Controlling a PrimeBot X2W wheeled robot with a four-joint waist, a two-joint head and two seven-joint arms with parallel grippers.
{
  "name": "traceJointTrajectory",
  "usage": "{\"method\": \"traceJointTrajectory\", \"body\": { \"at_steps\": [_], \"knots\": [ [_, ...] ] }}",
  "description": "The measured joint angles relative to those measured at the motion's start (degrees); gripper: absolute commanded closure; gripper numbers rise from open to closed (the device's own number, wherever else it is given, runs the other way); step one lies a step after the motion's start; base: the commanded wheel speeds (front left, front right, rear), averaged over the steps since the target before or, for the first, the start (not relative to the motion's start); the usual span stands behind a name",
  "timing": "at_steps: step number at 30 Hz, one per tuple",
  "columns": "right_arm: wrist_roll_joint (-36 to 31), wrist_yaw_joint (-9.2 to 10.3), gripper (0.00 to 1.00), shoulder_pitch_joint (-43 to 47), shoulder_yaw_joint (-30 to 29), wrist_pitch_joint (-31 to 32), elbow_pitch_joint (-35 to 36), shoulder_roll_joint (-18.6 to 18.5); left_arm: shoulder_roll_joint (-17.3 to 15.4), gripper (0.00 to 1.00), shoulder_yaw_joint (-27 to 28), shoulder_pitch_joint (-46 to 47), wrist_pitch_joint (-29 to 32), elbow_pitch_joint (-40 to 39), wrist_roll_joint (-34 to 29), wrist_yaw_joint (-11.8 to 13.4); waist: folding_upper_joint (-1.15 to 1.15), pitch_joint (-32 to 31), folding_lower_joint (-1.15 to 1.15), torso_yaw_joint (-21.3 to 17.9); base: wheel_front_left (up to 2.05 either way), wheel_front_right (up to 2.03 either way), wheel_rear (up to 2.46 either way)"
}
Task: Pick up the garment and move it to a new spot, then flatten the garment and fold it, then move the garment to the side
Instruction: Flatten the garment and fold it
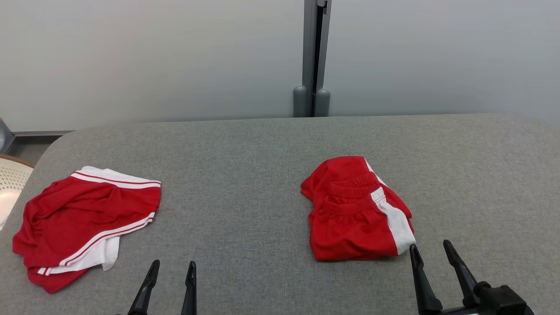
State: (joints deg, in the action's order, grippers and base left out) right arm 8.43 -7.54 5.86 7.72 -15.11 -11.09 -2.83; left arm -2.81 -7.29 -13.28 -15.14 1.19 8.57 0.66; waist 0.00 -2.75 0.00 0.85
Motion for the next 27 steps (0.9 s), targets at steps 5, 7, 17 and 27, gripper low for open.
{"method": "traceJointTrajectory", "body": {
  "at_steps": [5, 7, 17, 27],
  "knots": [
    [-0.58, 0.00, 0.00, -0.38, 0.34, 0.00, -0.05, 0.00, -0.01, 0.00, -0.75, 0.99, 0.00, 0.60, -0.30, -0.46, 0.00, 0.52, 0.00, -0.98, 0.00, 0.00, 0.00],
    [-0.70, 0.00, 0.00, -0.82, 0.57, 0.00, 0.01, 0.00, -0.01, 0.00, -1.52, 2.04, 0.00, 1.69, -0.97, -1.51, 0.00, 0.90, 0.00, -1.73, 0.00, 0.00, 0.00],
    [-1.54, 0.00, 0.00, -3.24, 1.49, 0.00, 0.55, 0.02, -0.22, 0.00, -12.58, 19.69, 0.36, 16.23, -2.02, -7.71, 0.00, 4.72, 0.00, -8.14, 0.00, 0.00, 0.00],
    [-0.77, 0.00, 0.00, -7.14, 0.99, 0.00, 1.49, -0.02, -3.55, 0.00, -29.22, 43.79, 21.17, 24.12, 7.34, -8.10, 0.00, 13.00, 0.00, -14.43, 0.00, 0.00, 0.00]
  ]
}}
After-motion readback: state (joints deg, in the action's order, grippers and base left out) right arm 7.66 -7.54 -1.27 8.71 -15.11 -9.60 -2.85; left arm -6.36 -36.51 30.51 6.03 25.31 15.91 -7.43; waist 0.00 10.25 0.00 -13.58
